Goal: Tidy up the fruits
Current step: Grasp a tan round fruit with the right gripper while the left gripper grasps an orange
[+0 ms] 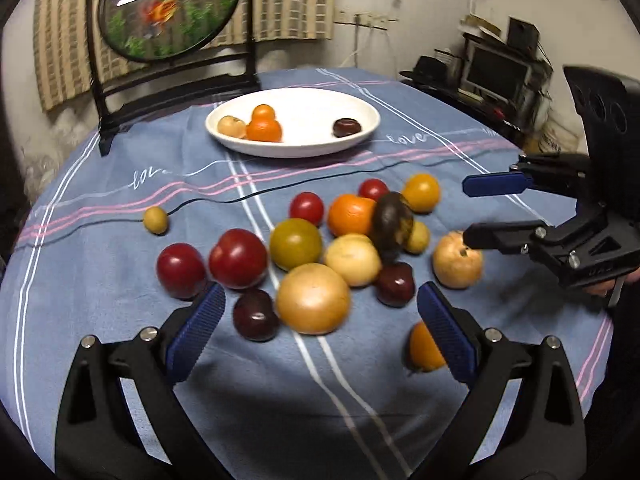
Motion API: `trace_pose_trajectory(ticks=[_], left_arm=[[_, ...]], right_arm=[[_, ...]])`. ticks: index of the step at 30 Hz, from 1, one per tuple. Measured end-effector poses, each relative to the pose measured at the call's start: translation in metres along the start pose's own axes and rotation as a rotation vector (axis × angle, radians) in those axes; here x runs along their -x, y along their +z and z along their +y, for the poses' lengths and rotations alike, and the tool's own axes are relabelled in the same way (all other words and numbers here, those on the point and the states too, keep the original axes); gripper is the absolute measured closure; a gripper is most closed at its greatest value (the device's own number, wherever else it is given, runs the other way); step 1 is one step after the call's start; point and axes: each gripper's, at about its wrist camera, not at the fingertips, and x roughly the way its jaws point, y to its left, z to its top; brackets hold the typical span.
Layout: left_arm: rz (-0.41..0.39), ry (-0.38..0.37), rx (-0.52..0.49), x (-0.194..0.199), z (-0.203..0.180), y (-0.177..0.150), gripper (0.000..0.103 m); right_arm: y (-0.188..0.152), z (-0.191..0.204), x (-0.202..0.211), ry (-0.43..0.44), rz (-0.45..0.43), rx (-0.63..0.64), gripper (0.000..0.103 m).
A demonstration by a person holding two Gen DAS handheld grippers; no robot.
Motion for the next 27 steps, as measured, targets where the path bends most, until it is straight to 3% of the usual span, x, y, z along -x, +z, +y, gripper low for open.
trace_pose_trajectory(ticks=[9, 22, 27], left_arm=[[0.0, -0.035, -0.031, 0.001, -0.008, -0.001, 0.004], [0.002, -0.048, -0.063, 0.004, -0.015, -0.004, 0.004], [0.009, -0.049, -0.068, 0.002, -0.016, -0.004, 0.004]], right_arm=[[-0.025, 0.012, -0.017, -0.021, 0.102, 0.038, 0.046], [-0.03, 0.012, -0.028, -0.015, 0.143, 0.038, 0.046], [-0.029, 0.012, -0.03, -0.009, 0.148, 0.042, 0.051]])
